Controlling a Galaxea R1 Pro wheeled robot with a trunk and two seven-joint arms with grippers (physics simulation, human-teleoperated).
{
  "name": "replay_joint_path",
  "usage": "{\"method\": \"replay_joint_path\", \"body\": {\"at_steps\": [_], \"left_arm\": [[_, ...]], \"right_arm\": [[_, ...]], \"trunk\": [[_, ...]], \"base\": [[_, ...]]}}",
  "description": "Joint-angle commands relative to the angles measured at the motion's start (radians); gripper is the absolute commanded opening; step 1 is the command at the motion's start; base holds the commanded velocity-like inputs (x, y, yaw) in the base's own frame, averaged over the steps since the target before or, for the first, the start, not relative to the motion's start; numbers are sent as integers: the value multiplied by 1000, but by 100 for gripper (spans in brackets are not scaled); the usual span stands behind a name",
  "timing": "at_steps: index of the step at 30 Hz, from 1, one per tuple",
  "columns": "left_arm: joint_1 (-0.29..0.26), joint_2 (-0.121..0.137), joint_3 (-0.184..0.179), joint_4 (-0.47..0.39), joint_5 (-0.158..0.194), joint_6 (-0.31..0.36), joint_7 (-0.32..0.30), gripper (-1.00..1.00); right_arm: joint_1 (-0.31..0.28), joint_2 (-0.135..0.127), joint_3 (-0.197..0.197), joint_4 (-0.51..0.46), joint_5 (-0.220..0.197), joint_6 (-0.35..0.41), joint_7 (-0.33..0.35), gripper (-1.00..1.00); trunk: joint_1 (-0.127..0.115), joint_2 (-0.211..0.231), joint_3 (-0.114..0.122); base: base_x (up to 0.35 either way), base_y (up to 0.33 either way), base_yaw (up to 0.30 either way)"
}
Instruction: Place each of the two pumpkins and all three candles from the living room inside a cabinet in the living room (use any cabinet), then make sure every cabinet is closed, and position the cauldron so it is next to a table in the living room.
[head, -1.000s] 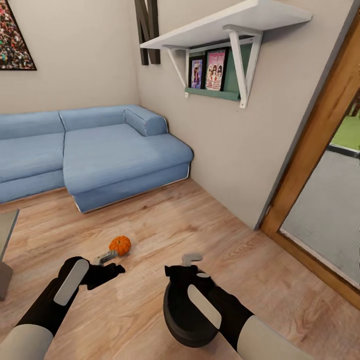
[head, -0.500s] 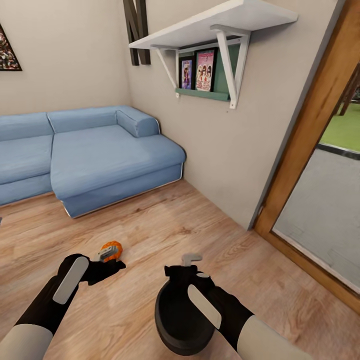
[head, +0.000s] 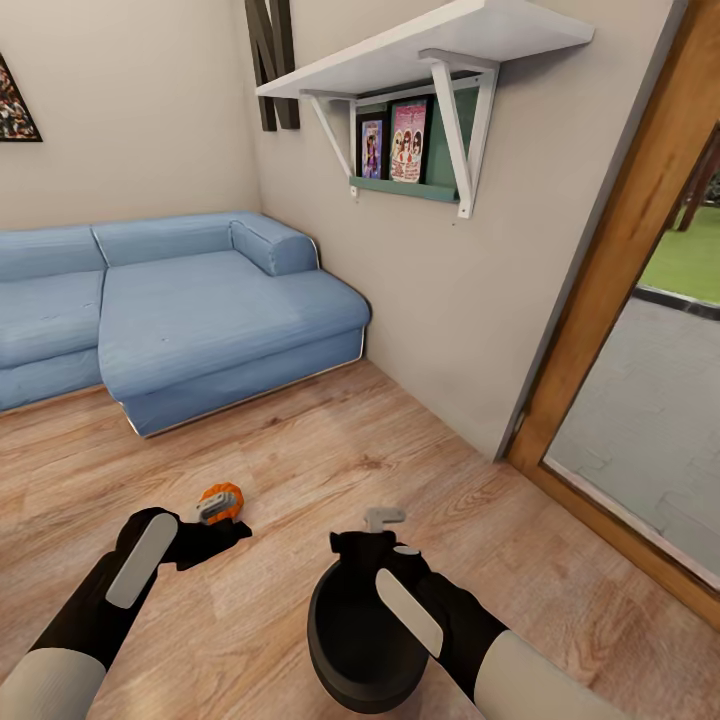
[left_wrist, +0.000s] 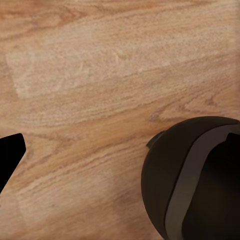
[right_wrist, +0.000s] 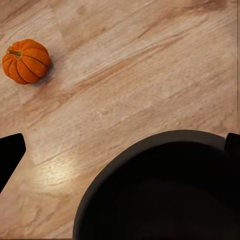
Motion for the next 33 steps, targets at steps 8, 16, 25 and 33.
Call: {"method": "replay_joint_path", "body": {"at_steps": [8, 16, 25, 33], "left_arm": [[-1, -6, -11, 1, 0, -1, 12, 100], [-7, -88, -183, 65, -8, -119, 13, 100], [-50, -258, -262, 268, -212, -255, 13, 100], [-66, -285, -264, 346, -266, -304, 13, 100]], "right_arm": [[-1, 0, -7, 1, -15, 12, -214, 100], [-1, -2, -34, 7, -18, 17, -346, 100], [-1, -7, -37, 15, -20, 89, -416, 100], [-1, -14, -36, 23, -22, 114, -387, 100]], "trunk": [[0, 0, -1], [0, 0, -1], [0, 0, -1], [0, 0, -1]], "base": [[0, 0, 0], [0, 0, 0], [0, 0, 0], [0, 0, 0]]}}
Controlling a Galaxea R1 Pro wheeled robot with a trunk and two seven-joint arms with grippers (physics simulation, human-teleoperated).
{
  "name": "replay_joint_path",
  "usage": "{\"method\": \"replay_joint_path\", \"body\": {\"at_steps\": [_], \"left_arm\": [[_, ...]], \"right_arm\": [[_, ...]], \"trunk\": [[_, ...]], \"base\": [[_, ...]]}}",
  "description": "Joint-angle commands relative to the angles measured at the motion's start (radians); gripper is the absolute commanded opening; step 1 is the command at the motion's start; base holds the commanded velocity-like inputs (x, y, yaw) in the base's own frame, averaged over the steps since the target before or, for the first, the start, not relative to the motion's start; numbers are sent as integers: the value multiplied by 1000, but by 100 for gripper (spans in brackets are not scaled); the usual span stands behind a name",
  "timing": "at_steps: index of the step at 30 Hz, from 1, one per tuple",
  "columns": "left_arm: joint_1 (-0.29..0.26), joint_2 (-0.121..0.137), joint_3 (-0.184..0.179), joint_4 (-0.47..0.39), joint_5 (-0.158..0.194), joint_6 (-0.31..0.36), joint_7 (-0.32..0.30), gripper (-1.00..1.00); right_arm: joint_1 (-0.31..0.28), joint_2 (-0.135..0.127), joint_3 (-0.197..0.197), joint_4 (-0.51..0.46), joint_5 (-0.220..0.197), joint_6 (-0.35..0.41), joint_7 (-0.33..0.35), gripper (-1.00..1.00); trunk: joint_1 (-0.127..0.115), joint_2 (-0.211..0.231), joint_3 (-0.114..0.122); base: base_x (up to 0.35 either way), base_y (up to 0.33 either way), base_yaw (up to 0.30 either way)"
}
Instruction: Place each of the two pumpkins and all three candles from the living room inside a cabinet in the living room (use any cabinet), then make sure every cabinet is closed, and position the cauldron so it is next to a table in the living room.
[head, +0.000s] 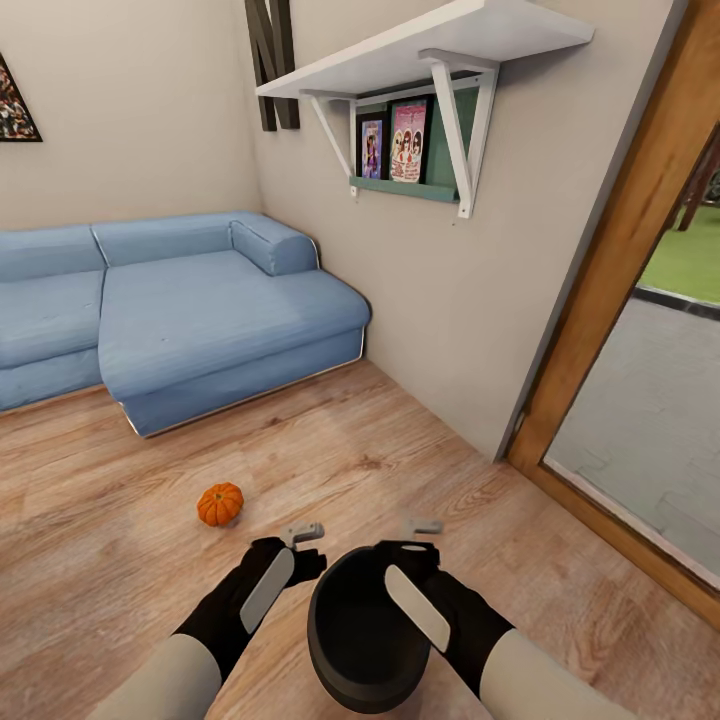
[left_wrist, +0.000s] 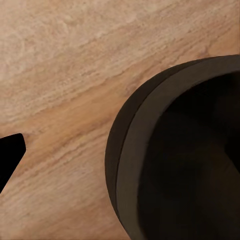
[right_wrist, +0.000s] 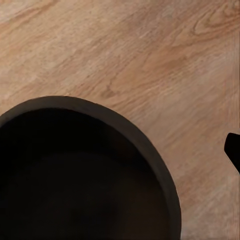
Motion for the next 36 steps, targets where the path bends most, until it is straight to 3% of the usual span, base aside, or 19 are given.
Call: {"method": "replay_joint_path", "body": {"at_steps": [1, 4, 10, 19, 24, 29, 34, 36], "left_arm": [[-1, 1, -3, 0, 10, 0, 10, 100], [-1, 5, -3, 2, 10, -1, 10, 100], [-1, 3, -2, 37, 7, -37, 10, 100], [-1, -3, -9, 54, 9, -49, 10, 100], [-2, -21, -11, 106, -4, -77, 10, 100], [-2, -35, -10, 165, -69, -106, 10, 100], [-1, -48, -11, 182, -78, -117, 9, 100], [-1, -52, -30, 202, -76, -125, 9, 100]], "right_arm": [[-1, -2, 3, 0, -5, 6, 20, 100], [-1, -21, 1, 87, -4, 27, 149, 100], [-17, -29, 2, 311, 8, 21, 305, 100], [-29, -30, 3, 361, 10, 14, 416, 100], [-29, -30, 3, 380, 8, -20, 434, 100], [-29, -30, 3, 455, 9, -55, 436, 100], [-29, -30, 3, 469, 9, -72, 436, 100], [-29, -30, 3, 471, 9, -74, 436, 100]], "trunk": [[0, 0, -1], [0, 0, -1], [0, 0, -1], [0, 0, -1], [0, 0, -1], [0, 0, -1], [0, 0, -1], [0, 0, -1]], "base": [[0, 0, 0], [0, 0, 0], [0, 0, 0], [0, 0, 0], [0, 0, 0], [0, 0, 0], [0, 0, 0], [0, 0, 0]]}}
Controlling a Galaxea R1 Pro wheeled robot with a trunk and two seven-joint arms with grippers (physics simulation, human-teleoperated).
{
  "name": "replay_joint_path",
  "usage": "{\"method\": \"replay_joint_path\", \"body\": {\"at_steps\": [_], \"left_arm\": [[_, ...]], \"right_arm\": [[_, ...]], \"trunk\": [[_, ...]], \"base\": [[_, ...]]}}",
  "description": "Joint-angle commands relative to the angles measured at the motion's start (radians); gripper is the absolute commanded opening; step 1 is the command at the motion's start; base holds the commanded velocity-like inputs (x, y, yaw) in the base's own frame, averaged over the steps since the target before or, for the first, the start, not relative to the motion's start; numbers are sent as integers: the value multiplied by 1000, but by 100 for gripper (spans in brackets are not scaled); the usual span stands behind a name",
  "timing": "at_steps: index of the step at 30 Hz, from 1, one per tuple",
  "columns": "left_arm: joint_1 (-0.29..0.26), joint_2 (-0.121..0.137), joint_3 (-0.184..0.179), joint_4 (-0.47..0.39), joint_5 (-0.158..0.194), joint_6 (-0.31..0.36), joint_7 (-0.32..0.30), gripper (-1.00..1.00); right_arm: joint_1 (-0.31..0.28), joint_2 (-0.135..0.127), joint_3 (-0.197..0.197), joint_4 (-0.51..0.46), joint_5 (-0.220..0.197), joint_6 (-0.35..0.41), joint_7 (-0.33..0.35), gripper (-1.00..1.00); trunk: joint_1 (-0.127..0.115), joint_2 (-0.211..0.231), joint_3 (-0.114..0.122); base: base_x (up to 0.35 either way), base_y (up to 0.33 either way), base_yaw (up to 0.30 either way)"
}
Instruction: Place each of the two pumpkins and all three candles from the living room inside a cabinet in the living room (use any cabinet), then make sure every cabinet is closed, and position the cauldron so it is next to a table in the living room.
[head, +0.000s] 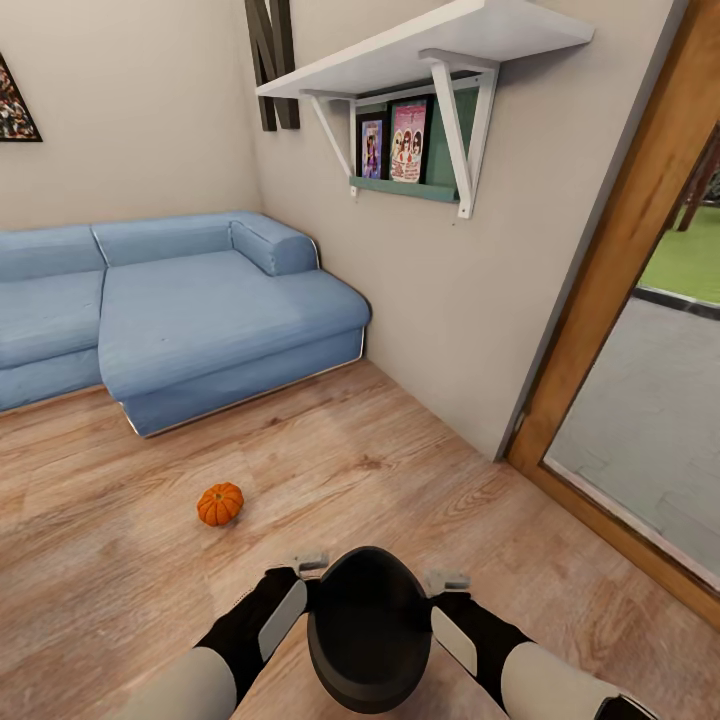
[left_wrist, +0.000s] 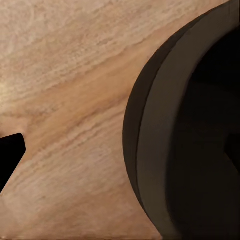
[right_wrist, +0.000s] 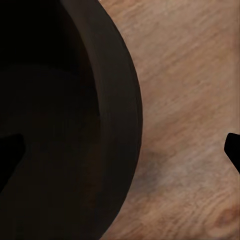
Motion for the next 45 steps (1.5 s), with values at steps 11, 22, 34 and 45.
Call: {"method": "replay_joint_path", "body": {"at_steps": [11, 22, 34, 45], "left_arm": [[-1, -9, -44, 51, 16, -97, 9, 100], [-1, -8, -44, 52, 17, -101, 9, 100], [-1, -12, -50, 93, 18, -160, -11, 100], [-1, -20, -59, 124, 12, -192, -79, 100]], "right_arm": [[-1, -1, 8, -2, -8, 1, -8, 100], [-1, -1, 9, -2, -8, 1, -8, 100], [-1, -1, 10, -3, -7, 1, -8, 100], [-1, -1, 13, -3, -7, 1, -7, 100]], "trunk": [[0, 0, -1], [4, -7, -4], [15, -28, -13], [30, -56, -26]], "base": [[0, 0, 0], [0, 0, 0], [0, 0, 0], [0, 0, 0]]}}
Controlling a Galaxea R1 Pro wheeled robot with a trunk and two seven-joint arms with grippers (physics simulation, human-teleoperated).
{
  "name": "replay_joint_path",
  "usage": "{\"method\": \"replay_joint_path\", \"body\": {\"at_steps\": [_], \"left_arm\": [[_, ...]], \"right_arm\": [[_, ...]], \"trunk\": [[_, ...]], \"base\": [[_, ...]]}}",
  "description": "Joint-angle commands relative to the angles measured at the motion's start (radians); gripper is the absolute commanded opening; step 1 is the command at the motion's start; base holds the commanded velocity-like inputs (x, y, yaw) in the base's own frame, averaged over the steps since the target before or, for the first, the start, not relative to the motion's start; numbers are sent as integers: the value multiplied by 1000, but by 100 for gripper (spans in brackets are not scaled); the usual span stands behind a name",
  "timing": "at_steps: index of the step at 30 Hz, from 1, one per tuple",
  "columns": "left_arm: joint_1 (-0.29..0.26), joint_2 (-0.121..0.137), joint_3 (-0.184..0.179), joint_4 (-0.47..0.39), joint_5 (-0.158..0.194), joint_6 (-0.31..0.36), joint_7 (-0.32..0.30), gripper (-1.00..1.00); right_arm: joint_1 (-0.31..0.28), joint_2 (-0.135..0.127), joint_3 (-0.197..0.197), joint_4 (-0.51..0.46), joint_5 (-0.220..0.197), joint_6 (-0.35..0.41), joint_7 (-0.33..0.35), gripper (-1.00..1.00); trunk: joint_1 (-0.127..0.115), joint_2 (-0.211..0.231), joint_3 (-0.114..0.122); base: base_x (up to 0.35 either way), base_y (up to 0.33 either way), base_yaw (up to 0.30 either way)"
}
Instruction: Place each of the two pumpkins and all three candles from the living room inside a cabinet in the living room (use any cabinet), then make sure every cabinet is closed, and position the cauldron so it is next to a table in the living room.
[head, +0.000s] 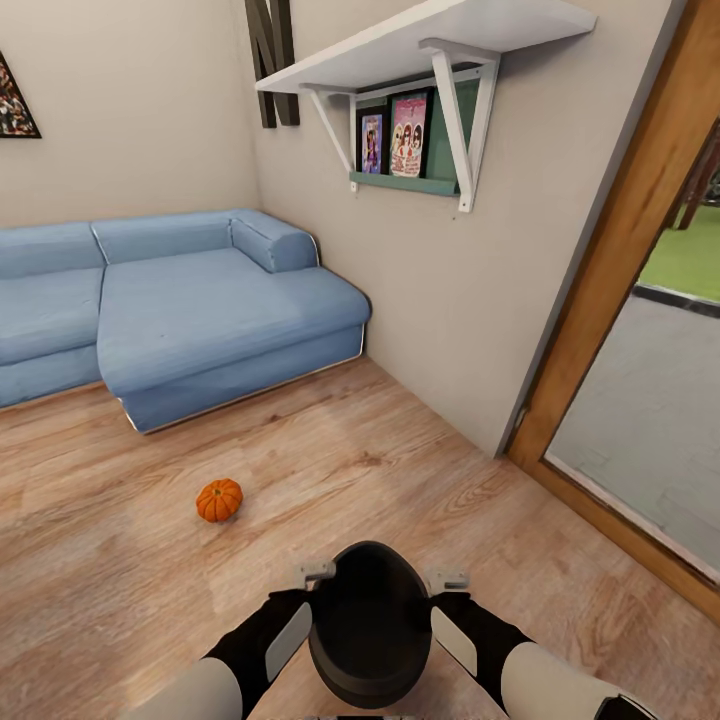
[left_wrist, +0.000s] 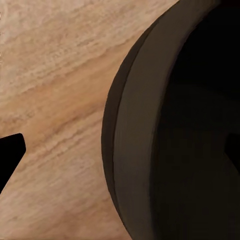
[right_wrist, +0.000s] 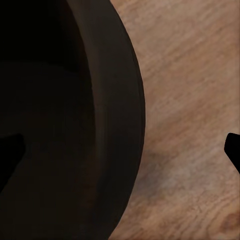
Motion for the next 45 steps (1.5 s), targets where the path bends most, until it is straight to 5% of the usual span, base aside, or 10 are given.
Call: {"method": "replay_joint_path", "body": {"at_steps": [1, 19, 42, 43, 45], "left_arm": [[-1, 1, -8, -2, 10, -7, 9, 100], [-1, 0, -19, 13, 8, -30, 6, 100], [-1, 1, -50, 17, 5, -30, 4, 100], [-1, 1, -50, 17, 5, -30, 4, 100], [-1, 1, -50, 17, 5, -30, 4, 100]], "right_arm": [[-1, -1, 9, -2, -9, 3, -8, 100], [-1, -1, 10, -2, -9, 3, -7, 100], [-1, -1, 9, -2, -9, 5, -8, 100], [-1, -1, 9, -2, -9, 5, -8, -100], [-1, -1, 9, -1, -10, 6, -8, -100]], "trunk": [[0, 0, -1], [25, -44, -35], [25, -44, -35], [25, -44, -35], [25, -44, -35]], "base": [[0, 0, 0], [0, 0, 0], [0, 0, 0], [0, 0, 0], [0, 0, 0]]}}
